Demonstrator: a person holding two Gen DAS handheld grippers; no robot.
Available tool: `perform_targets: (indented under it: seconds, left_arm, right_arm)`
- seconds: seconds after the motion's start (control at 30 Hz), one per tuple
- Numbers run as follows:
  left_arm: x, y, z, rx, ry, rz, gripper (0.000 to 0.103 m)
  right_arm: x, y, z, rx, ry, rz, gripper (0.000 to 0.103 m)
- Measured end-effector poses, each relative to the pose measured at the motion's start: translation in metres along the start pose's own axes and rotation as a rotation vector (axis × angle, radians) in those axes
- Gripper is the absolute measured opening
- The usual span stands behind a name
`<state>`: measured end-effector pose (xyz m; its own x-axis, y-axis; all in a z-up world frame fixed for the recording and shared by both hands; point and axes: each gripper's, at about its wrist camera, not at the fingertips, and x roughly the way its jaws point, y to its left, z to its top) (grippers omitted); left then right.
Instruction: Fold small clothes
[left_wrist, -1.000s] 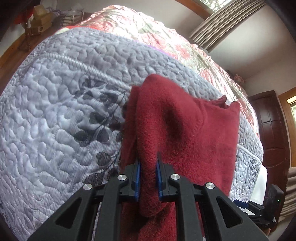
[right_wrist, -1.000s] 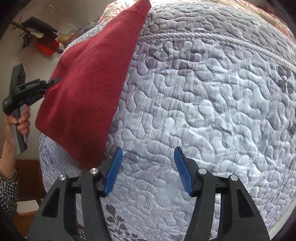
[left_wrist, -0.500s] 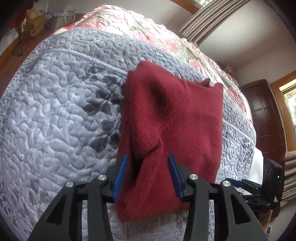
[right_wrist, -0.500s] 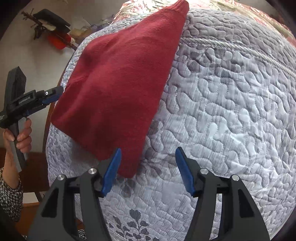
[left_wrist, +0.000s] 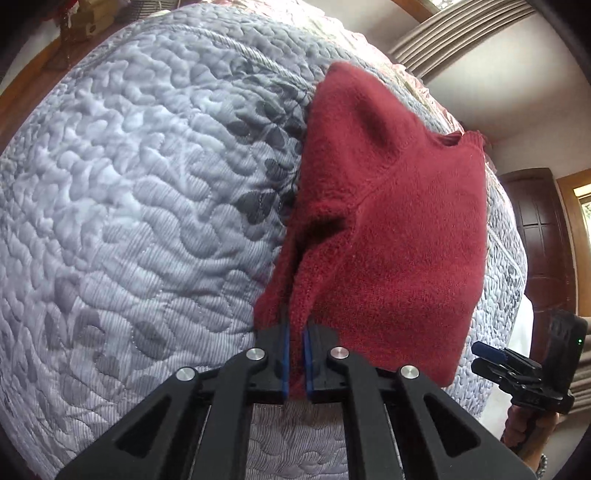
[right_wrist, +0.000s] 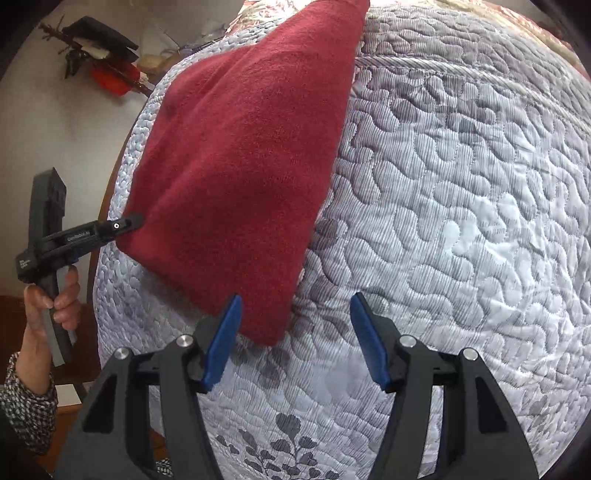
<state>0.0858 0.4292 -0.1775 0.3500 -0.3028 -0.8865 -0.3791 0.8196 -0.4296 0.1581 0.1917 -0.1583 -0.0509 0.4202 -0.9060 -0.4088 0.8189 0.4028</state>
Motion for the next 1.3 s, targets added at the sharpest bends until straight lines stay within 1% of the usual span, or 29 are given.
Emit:
perform_targets:
  seconds: [0.13,0.2,0.27,0.3,0.33,0.37,0.43,0.5,0.6,0.7,0.77,0.8,0.83,0.87,0.9,0.93,1.0,1.07,1.13,1.2,1.27,1.3]
  left_arm:
    - [-0.002,-0.012,0.003,0.032,-0.028,-0.014,0.007]
    - [-0.001,-0.016,0.005,0.038,-0.034,-0.005,0.007]
    - [0.001,-0.020,0.008,0.041,-0.033,-0.008,0.007]
    - [0.001,-0.021,0.009,0.040,-0.033,-0.011,0.007]
    - [0.001,-0.024,0.009,0.040,-0.034,-0.016,0.007]
    - [0.000,-0.026,0.009,0.044,-0.038,-0.020,0.007]
    - [0.002,-0.031,0.008,0.058,-0.039,-0.010,0.007]
    - [0.007,-0.026,0.006,0.063,-0.029,-0.008,0.008]
    - [0.015,-0.018,0.003,0.066,-0.016,-0.009,0.009]
    - [0.019,-0.025,0.004,0.105,-0.014,0.015,0.010]
    - [0.015,-0.030,0.006,0.120,-0.001,0.016,0.013]
    - [0.010,-0.031,0.007,0.127,0.002,0.011,0.017]
    - [0.003,-0.033,0.009,0.134,-0.002,0.010,0.025]
    - [-0.006,-0.034,0.012,0.139,-0.015,0.008,0.034]
    - [-0.014,-0.033,0.015,0.141,-0.035,0.012,0.061]
    - [-0.024,-0.034,0.022,0.142,-0.074,0.003,0.065]
    - [-0.032,-0.034,0.040,0.139,-0.110,-0.016,0.065]
    - [-0.028,-0.038,0.067,0.134,-0.128,-0.005,0.065]
    - [-0.013,-0.039,0.097,0.131,-0.119,-0.005,0.065]
    - [0.006,-0.037,0.127,0.109,-0.108,0.008,0.064]
    - [0.023,-0.039,0.154,0.101,-0.107,0.005,0.064]
    - [0.028,-0.041,0.163,0.101,-0.103,-0.015,0.064]
  right_arm:
    - [0.015,0.006,-0.001,0.010,0.023,0.027,0.060]
    - [0.026,0.005,0.000,0.033,0.043,0.031,0.060]
    - [0.036,0.005,0.000,0.048,0.060,0.033,0.058]
    - [0.039,0.004,0.000,0.060,0.066,0.044,0.044]
    - [0.040,0.003,0.000,0.069,0.069,0.095,0.027]
    - [0.038,0.003,-0.002,0.077,0.062,0.107,0.026]
    - [0.034,0.006,-0.005,0.056,0.050,0.097,0.021]
    - [0.034,0.005,-0.008,0.058,0.057,0.081,0.020]
    - [0.041,0.001,-0.008,0.045,0.081,0.025,0.020]
    - [0.046,0.008,-0.006,0.025,0.084,-0.006,0.023]
    - [0.040,0.013,-0.004,0.002,0.068,-0.038,0.038]
    - [0.034,0.016,-0.004,-0.008,0.045,-0.066,0.052]
    - [0.028,0.017,-0.003,-0.025,0.017,-0.097,0.054]
    - [0.018,0.019,-0.001,-0.044,-0.014,-0.129,0.054]
    - [0.011,0.017,0.002,-0.044,-0.036,-0.142,0.054]
    - [0.002,0.014,0.008,-0.027,-0.065,-0.140,0.054]
    - [-0.009,0.009,0.021,0.008,-0.108,-0.130,0.054]
    - [-0.014,0.003,0.041,0.032,-0.142,-0.121,0.054]
    - [-0.011,-0.003,0.060,0.053,-0.160,-0.128,0.054]
    - [-0.004,-0.010,0.074,0.079,-0.158,-0.119,0.054]
    - [0.002,-0.016,0.085,0.096,-0.156,-0.116,0.054]
    - [0.005,-0.019,0.089,0.103,-0.151,-0.121,0.054]
